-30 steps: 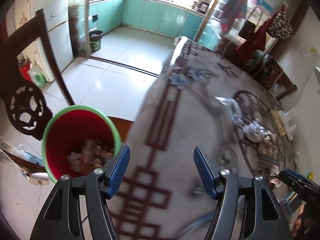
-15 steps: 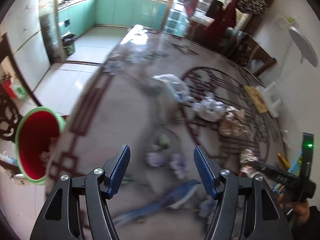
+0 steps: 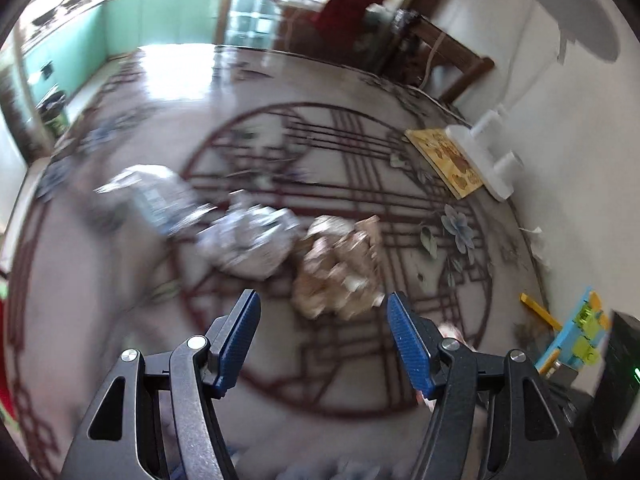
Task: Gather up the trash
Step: 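Grasp crumpled newspaper with the left gripper while the right grasps crumpled foil paper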
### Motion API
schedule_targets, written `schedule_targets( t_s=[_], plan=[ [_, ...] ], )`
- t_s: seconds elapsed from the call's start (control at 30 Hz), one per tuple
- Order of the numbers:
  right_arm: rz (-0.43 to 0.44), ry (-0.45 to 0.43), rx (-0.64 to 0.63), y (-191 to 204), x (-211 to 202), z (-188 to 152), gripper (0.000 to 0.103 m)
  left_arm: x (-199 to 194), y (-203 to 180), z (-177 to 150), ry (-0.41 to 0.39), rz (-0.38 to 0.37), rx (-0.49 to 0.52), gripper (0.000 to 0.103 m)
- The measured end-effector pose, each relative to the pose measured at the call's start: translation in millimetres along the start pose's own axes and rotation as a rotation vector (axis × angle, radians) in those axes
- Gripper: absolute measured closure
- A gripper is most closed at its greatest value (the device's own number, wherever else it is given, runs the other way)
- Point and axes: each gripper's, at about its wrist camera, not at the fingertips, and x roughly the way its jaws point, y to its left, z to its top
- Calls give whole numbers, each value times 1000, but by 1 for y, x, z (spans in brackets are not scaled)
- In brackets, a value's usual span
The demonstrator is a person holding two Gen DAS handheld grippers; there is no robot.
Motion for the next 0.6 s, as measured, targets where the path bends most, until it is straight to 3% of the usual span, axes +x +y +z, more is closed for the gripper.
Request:
schedule_targets(
  t_s=[0.23,0.27,0.33,0.43,0.6],
  plan=[
    [-22,7,41,-16,1,1,82,77,-4,17,108,0,-59,39],
    [-24,3,41,-16,0,2,82,82,1,15,108,11,-82,49],
    [-29,-3,32,-14,-2,3,82,75,5,11,79,-22,-104,65],
    [-24,-5,5,-5,-2,7,82,63,7,8,72,-29,-94,67],
    [7,-9,-26,17,3,14,82,16,11,3,-4,-22,-19,68]
  ],
)
